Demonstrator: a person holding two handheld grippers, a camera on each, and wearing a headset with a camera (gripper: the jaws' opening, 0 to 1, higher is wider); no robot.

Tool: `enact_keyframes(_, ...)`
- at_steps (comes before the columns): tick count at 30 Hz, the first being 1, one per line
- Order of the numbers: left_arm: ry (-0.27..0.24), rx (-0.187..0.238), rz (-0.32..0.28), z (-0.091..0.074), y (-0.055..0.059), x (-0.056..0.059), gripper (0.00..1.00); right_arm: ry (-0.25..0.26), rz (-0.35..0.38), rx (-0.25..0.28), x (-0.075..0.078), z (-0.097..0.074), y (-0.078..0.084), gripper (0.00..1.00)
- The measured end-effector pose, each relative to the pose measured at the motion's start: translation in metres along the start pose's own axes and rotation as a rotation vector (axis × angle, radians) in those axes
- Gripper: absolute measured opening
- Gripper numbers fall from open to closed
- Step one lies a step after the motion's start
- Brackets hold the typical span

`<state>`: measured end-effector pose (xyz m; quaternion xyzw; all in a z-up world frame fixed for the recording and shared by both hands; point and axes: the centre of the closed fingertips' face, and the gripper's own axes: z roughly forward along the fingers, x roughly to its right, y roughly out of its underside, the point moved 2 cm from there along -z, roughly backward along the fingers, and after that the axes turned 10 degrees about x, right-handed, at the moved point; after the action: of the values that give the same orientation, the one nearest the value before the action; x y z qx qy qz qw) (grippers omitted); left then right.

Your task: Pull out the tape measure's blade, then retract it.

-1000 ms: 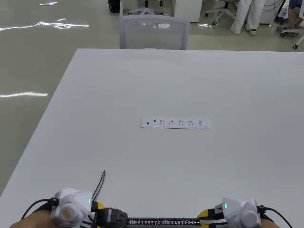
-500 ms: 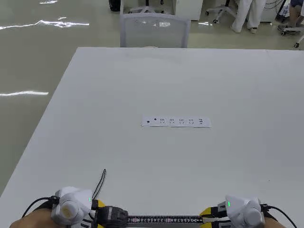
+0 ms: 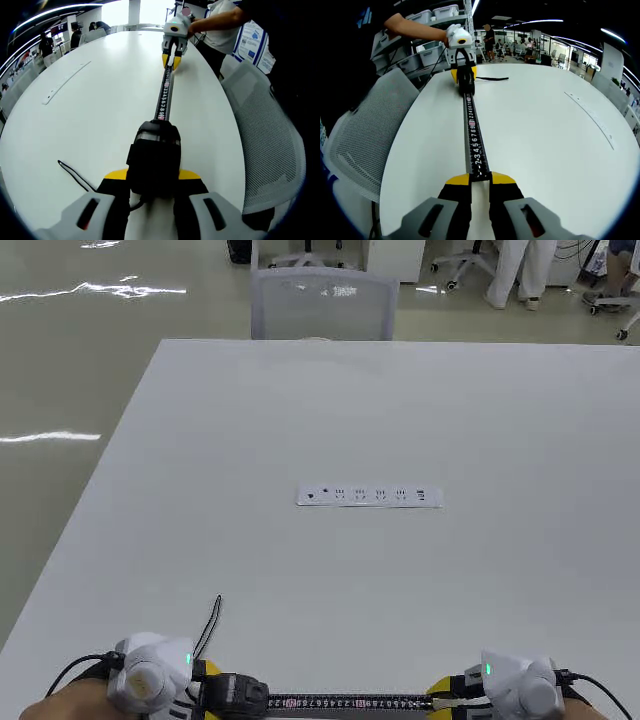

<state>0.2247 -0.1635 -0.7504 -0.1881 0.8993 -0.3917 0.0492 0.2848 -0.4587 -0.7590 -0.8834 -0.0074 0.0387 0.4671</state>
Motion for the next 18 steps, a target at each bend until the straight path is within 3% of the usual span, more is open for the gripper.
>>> enact_keyframes(18, 0.002, -0.015, 0.012, 0.0022, -0.0016, 0.0002, 0.30, 0.001, 0.009, -0.031, -0.0046, -0.0013, 0.0056, 0.11)
